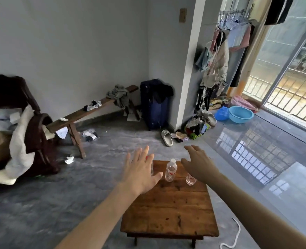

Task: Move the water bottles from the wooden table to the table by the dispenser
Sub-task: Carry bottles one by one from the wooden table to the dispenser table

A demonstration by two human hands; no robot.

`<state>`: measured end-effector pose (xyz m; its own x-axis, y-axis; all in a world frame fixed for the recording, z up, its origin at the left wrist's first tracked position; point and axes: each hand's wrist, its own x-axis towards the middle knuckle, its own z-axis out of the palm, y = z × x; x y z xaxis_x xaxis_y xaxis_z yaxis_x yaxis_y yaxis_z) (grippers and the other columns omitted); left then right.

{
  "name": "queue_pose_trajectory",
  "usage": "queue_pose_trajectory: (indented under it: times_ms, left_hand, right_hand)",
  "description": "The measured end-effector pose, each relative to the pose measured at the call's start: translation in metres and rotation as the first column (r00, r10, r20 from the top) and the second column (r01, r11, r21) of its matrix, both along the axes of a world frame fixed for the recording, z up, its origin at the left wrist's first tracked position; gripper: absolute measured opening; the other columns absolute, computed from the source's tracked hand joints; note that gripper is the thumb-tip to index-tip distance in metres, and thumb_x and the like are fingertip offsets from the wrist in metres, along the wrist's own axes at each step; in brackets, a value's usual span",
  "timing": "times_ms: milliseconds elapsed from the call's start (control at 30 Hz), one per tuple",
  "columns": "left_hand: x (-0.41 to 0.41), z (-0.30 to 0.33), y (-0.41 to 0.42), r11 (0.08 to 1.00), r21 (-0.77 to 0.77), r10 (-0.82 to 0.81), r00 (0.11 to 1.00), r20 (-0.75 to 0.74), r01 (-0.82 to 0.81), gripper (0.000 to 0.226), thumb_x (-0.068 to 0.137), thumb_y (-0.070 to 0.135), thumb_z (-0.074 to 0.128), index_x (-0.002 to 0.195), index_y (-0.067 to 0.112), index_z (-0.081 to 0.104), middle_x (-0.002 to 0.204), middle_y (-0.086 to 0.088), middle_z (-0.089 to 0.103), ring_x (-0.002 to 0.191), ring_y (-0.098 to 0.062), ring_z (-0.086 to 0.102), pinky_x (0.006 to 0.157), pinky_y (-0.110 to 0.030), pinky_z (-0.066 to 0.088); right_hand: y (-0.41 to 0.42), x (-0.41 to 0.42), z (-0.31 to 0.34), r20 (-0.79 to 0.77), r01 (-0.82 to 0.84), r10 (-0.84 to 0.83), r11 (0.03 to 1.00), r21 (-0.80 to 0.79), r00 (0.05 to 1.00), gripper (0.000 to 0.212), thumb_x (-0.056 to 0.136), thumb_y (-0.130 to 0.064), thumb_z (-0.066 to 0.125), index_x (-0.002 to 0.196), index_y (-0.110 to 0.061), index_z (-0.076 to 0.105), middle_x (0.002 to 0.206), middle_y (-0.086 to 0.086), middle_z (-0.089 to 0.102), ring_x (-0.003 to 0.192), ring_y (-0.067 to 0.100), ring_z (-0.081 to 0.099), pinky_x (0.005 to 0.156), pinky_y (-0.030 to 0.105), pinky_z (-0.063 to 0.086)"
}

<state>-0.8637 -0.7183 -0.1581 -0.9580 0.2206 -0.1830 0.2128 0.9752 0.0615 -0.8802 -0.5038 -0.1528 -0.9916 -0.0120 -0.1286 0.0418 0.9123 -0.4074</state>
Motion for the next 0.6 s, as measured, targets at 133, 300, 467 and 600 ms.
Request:
queue_pose_trajectory:
  times_ms: [133,300,467,600]
  left_hand:
    - [-0.030,-0.011,0.006,1.000,-0.010,0.009,0.998,0.058,-0.009,0.082,0.099,0.068,0.036,0.163,0.024,0.010,0.172,-0.003,-0.012,0.159,-0.026,-0.012,0.127,-0.055,-0.002]
    - [-0.078,-0.032,0.018,0.999,0.036,0.025,0.995,0.095,-0.028,0.083,0.098,0.067,0.041,0.163,0.025,0.010,0.173,-0.002,-0.012,0.159,-0.024,-0.011,0.127,-0.056,-0.001]
    - [-0.121,-0.063,0.025,0.999,0.048,-0.019,0.985,0.174,0.011,0.085,0.097,0.066,0.045,0.163,0.024,0.012,0.173,-0.003,-0.010,0.159,-0.024,-0.008,0.127,-0.055,0.000]
    - [-0.161,-0.081,0.029,0.997,0.076,-0.048,0.975,0.215,0.032,0.087,0.097,0.064,0.047,0.163,0.022,0.009,0.173,-0.002,-0.011,0.159,-0.024,-0.009,0.126,-0.053,-0.001]
  right_hand:
    - [0.012,-0.029,-0.014,0.118,0.000,0.001,1.000,-0.006,0.993,0.060,0.093,-0.033,0.051,0.150,-0.020,0.034,0.155,0.008,0.035,0.141,0.031,0.034,0.110,0.051,0.037]
    - [0.024,-0.081,-0.024,0.119,-0.009,0.007,1.000,0.019,0.993,0.062,0.095,-0.039,0.051,0.151,-0.020,0.032,0.156,0.007,0.035,0.141,0.030,0.034,0.111,0.051,0.036]
    - [0.027,-0.119,-0.043,0.149,0.011,-0.015,1.000,0.026,0.989,0.061,0.095,-0.039,0.052,0.150,-0.020,0.034,0.155,0.008,0.037,0.140,0.030,0.036,0.110,0.050,0.038]
    - [0.028,-0.150,-0.052,0.171,0.062,-0.065,0.998,0.021,0.983,0.060,0.096,-0.039,0.052,0.151,-0.022,0.033,0.155,0.006,0.036,0.139,0.028,0.038,0.108,0.047,0.039]
